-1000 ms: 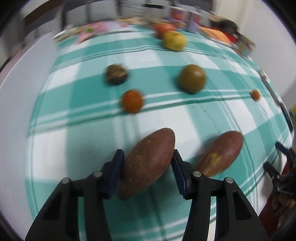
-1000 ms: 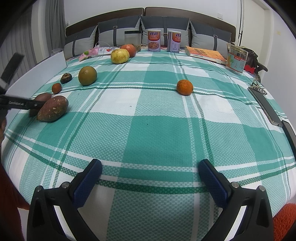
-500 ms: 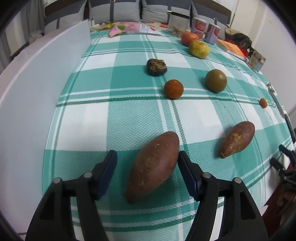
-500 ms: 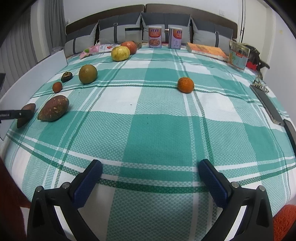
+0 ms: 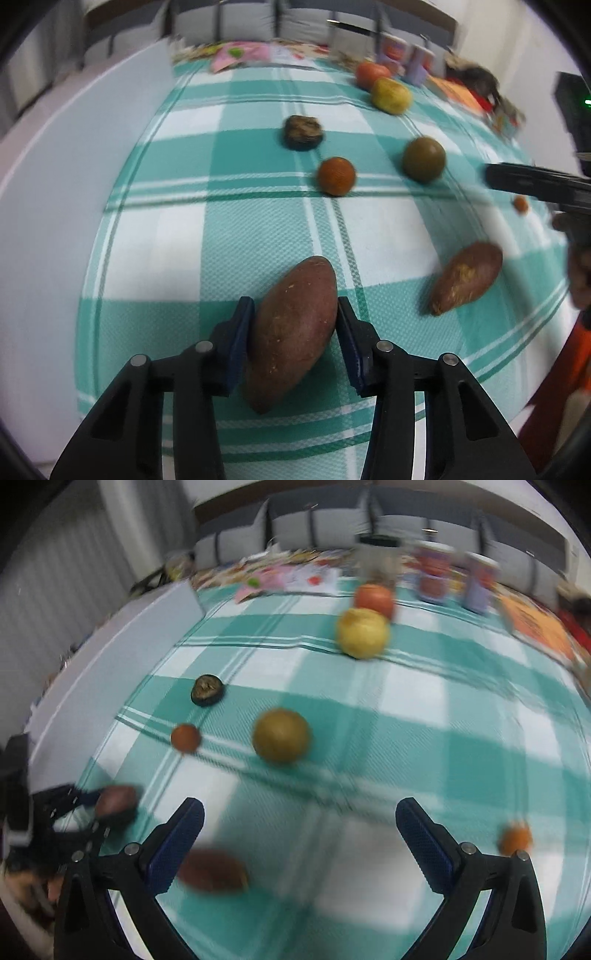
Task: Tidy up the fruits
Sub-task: 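Grasp the olive-brown round fruit with the right tool while the left lifts the sweet potato, then open both tools over the white box, dropping sweet potato and round fruit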
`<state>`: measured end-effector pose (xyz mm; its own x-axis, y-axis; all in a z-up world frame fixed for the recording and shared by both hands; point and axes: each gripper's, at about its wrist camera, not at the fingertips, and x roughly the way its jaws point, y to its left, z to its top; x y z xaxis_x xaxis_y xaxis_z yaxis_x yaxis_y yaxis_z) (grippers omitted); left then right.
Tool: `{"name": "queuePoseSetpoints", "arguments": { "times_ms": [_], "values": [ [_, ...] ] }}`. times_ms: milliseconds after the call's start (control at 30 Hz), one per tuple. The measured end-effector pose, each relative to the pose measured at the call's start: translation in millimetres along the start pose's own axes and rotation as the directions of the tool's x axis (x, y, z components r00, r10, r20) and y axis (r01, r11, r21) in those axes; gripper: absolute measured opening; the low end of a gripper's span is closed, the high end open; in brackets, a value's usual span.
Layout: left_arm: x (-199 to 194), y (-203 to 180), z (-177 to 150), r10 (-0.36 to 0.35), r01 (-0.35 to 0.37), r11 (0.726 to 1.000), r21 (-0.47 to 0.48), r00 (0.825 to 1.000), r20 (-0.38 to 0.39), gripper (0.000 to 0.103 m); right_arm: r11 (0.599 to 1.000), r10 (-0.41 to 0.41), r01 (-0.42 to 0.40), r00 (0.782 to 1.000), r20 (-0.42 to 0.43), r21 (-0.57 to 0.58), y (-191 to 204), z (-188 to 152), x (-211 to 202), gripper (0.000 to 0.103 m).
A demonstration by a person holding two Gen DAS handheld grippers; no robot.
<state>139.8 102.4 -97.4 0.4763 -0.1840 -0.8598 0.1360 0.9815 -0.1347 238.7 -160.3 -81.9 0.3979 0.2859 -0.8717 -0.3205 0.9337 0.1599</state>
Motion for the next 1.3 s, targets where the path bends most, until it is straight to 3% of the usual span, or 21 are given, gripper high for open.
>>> {"name": "queuePoseSetpoints", "arguments": {
  "times_ms": [100,167,200,233,333,433,533,600,767,833,933,1033,1200,1267,1300],
  "values": [
    [-3,13,-2,-0.029,0.029,0.995,-0.097,1.000,0.006,0.045,1.000,0.004,-0.006,0.998,-0.057,-0.022,13,29,32,0.088],
    [-4,18,-4,-0.045,0.047,0.990,-0.136,0.999,0.014,0.045,1.000,0.004,-0.004,0.995,-0.098,-0.004,14,38,51,0.075],
    [-5,20,-5,-0.051,0.053,0.988,-0.147,0.999,0.018,0.045,1.000,0.010,-0.009,0.993,-0.120,0.008,13,41,60,0.058],
    [-5,21,-6,-0.053,0.056,0.987,-0.149,0.998,0.020,0.045,1.000,0.007,-0.004,0.990,-0.144,0.018,12,42,66,0.049],
    [-9,23,-5,-0.060,0.064,0.983,-0.173,0.998,0.025,0.045,0.999,0.026,-0.019,0.990,-0.141,0.050,3,42,61,0.049],
    [-30,34,2,-0.112,0.126,0.961,-0.247,0.991,0.071,0.045,0.996,0.069,-0.062,0.992,-0.106,0.066,-1,42,40,0.049],
    [-67,48,13,-0.171,0.209,0.927,-0.312,0.974,0.146,0.045,0.990,0.135,-0.131,0.987,-0.084,0.049,12,53,12,0.049],
    [-107,66,23,-0.169,0.236,0.912,-0.335,0.962,0.216,0.045,0.980,0.200,-0.200,0.978,-0.059,0.014,40,68,-8,0.049],
    [-165,134,35,-0.022,0.130,0.902,-0.412,0.966,0.256,0.045,0.912,0.398,-0.399,0.917,-0.034,-0.092,147,107,-39,0.049],
    [-167,163,32,0.058,0.049,0.887,-0.458,0.975,0.216,0.045,0.868,0.471,-0.476,0.879,-0.071,-0.139,206,116,-37,0.049],
    [-154,209,23,0.152,-0.075,0.854,-0.514,0.982,0.111,0.045,0.828,0.507,-0.524,0.852,-0.133,-0.201,278,118,-21,0.049],
    [-141,240,14,0.187,-0.139,0.823,-0.550,0.982,0.033,0.045,0.817,0.486,-0.525,0.850,-0.203,-0.239,328,113,4,0.049],
    [-128,260,2,0.202,-0.181,0.798,-0.574,0.979,-0.027,0.046,0.832,0.376,-0.451,0.887,-0.269,-0.325,378,94,45,0.049],
    [-131,256,6,0.235,-0.204,0.808,-0.553,0.972,-0.015,0.053,0.839,0.350,-0.431,0.895,-0.277,-0.333,384,92,57,0.052],
    [-135,257,8,0.241,-0.199,0.809,-0.553,0.970,0.004,0.061,0.843,0.349,-0.424,0.899,-0.263,-0.331,387,95,59,0.059]
  ]
}}
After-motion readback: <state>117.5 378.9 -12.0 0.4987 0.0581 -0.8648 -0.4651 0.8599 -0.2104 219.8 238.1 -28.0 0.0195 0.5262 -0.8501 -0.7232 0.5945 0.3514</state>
